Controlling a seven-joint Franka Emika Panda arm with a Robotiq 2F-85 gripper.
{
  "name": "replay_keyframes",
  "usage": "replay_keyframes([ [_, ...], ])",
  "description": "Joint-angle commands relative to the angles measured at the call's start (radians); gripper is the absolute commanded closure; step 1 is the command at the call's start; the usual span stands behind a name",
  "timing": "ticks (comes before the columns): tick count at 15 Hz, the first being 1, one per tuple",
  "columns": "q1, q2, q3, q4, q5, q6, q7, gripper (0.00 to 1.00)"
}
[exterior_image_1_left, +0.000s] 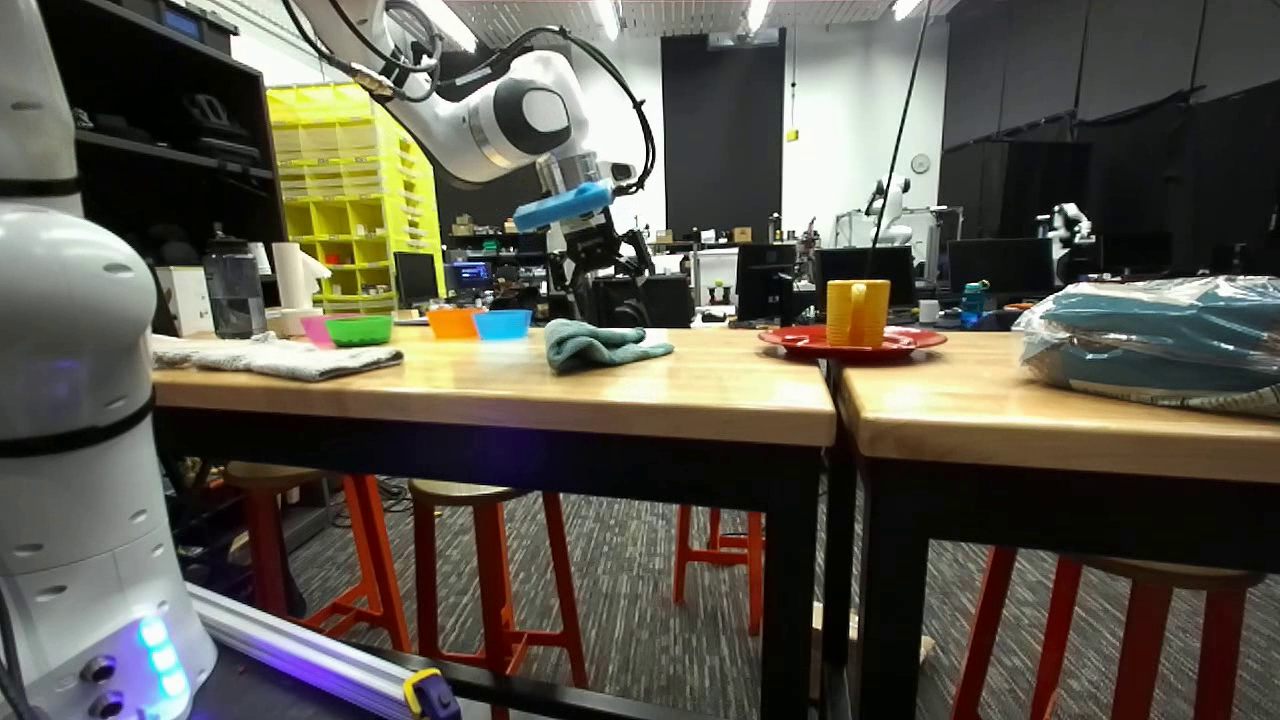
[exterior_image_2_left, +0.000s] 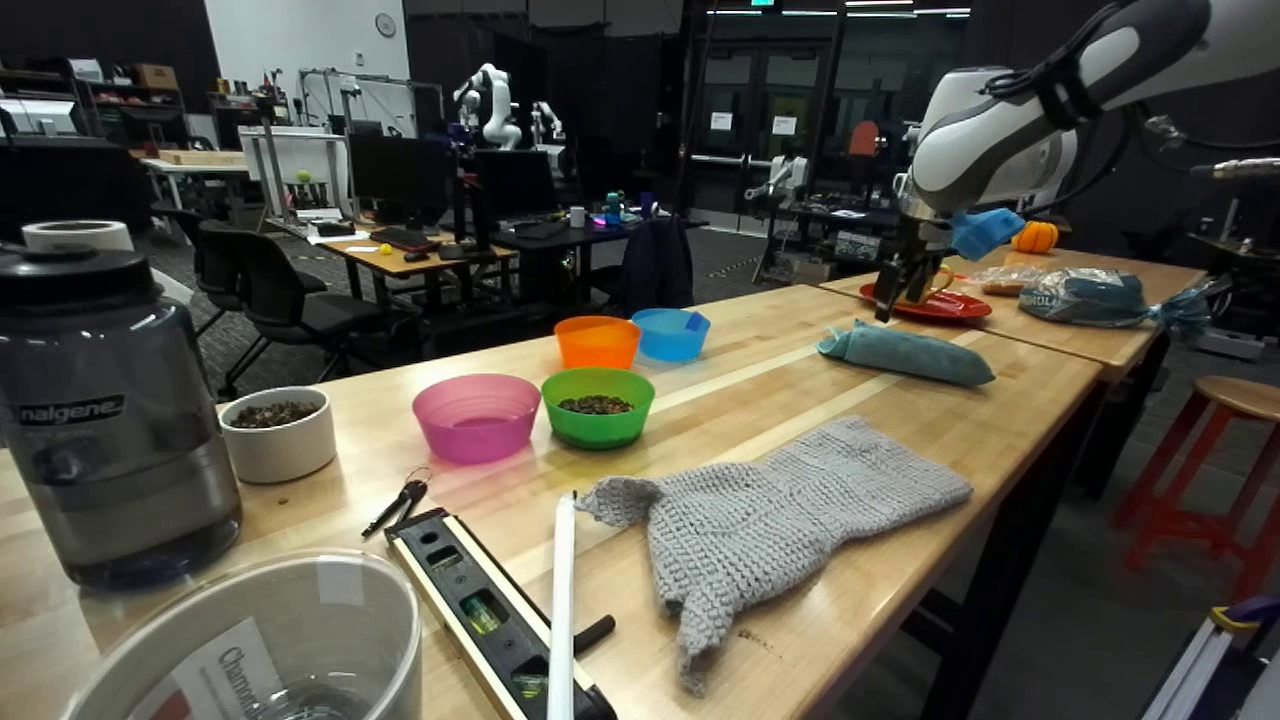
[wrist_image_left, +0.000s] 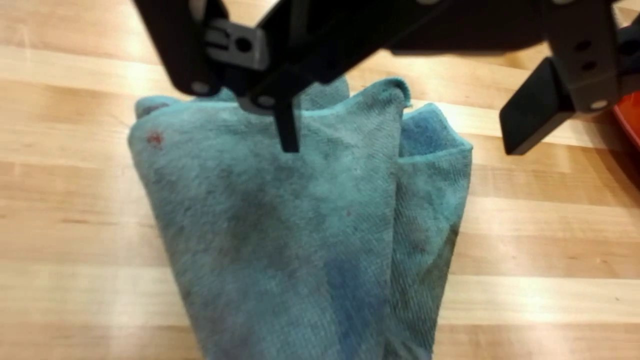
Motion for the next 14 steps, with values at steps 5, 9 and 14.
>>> replay_keyframes([
  [5, 0.003, -0.209, -0.023, -0.130, 0.005, -0.129, -0.082, 0.00],
  [9, 0.004, -0.319, -0.039, -0.195, 0.006, -0.192, -0.104, 0.00],
  [14, 0.002, -0.453, -0.070, -0.265, 0.002, -0.264, -0.139, 0.00],
])
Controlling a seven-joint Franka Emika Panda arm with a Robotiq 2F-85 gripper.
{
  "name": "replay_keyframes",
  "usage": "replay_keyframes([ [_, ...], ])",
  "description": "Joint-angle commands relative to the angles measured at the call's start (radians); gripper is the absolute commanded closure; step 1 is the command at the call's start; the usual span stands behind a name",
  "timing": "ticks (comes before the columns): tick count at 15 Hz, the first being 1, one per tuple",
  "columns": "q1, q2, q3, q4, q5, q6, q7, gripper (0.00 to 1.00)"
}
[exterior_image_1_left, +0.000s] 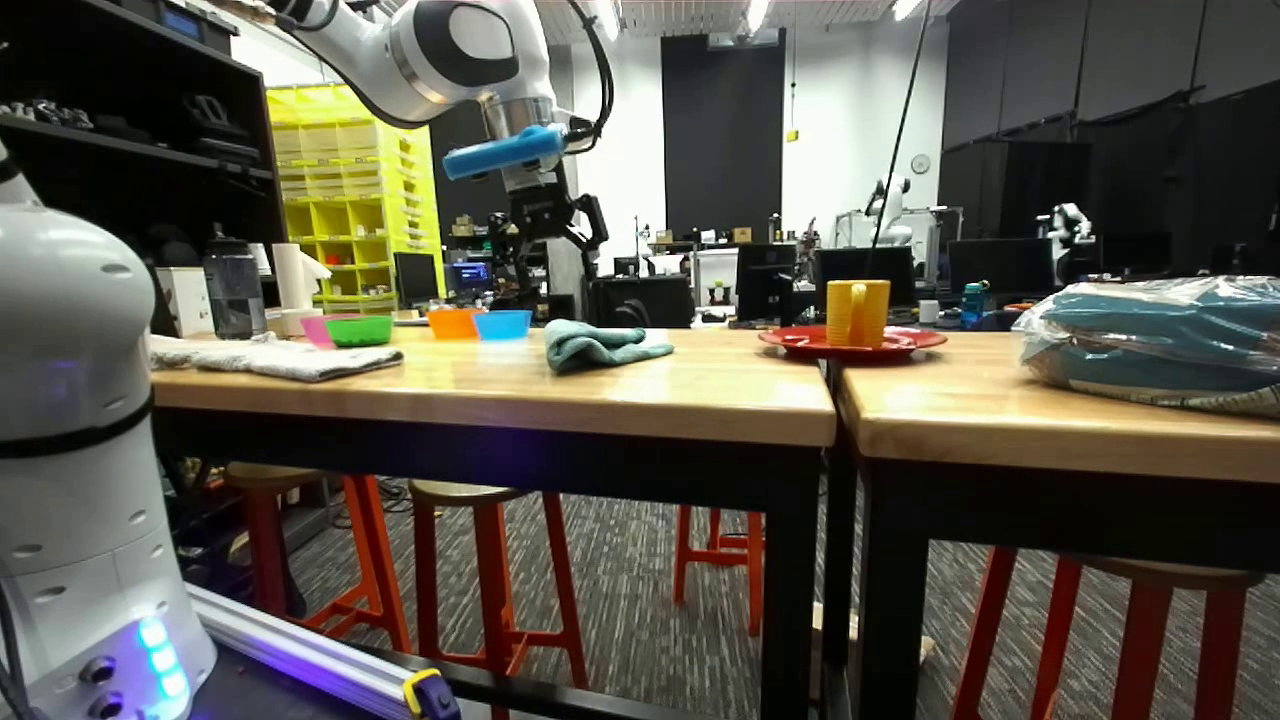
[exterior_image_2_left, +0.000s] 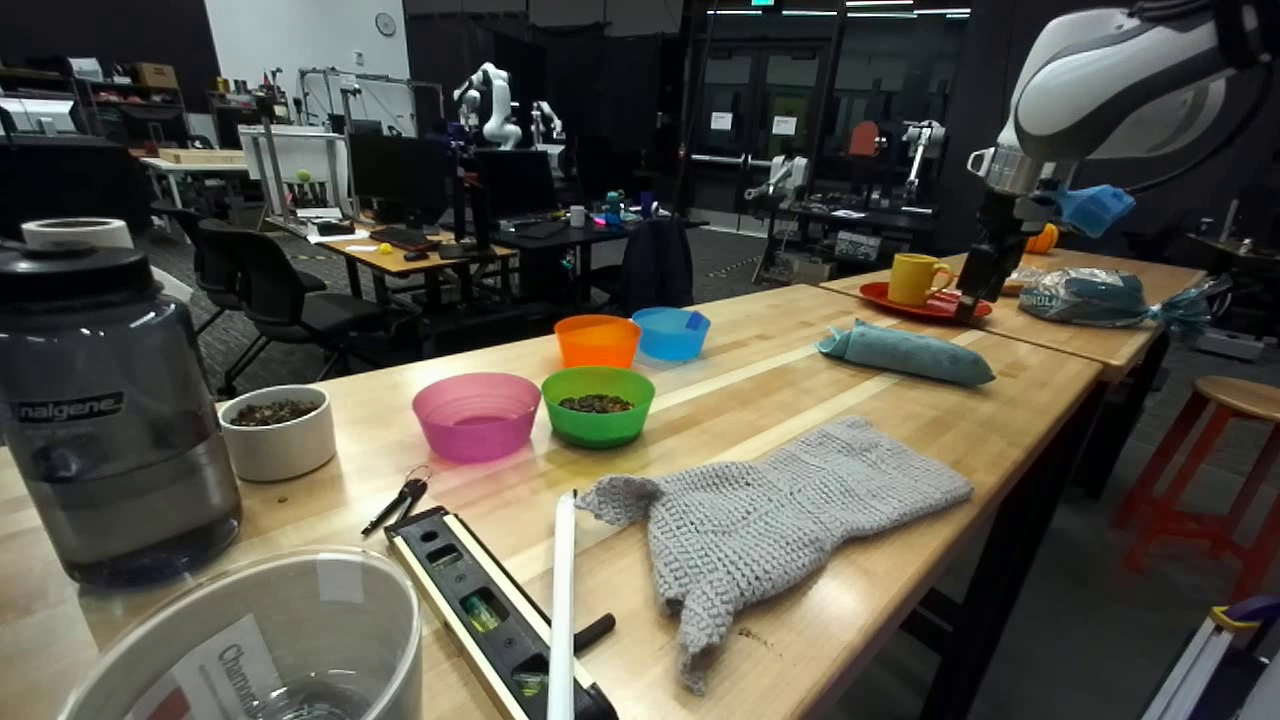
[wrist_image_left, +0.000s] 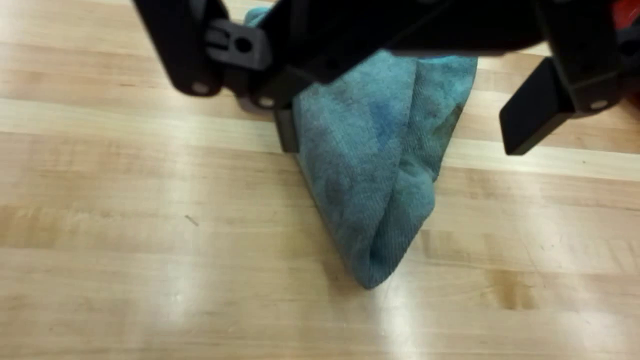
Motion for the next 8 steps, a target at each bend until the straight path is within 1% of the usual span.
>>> replay_keyframes([
  [1, 0.002, -0.130, -0.025, -0.071, 0.001, -0.051, -0.043, 0.00],
  [5, 0.005, -0.207, -0.046, -0.107, -0.005, -0.090, -0.070, 0.00],
  [8, 0.009, -0.260, -0.069, -0.133, -0.010, -0.109, -0.118, 0.00],
])
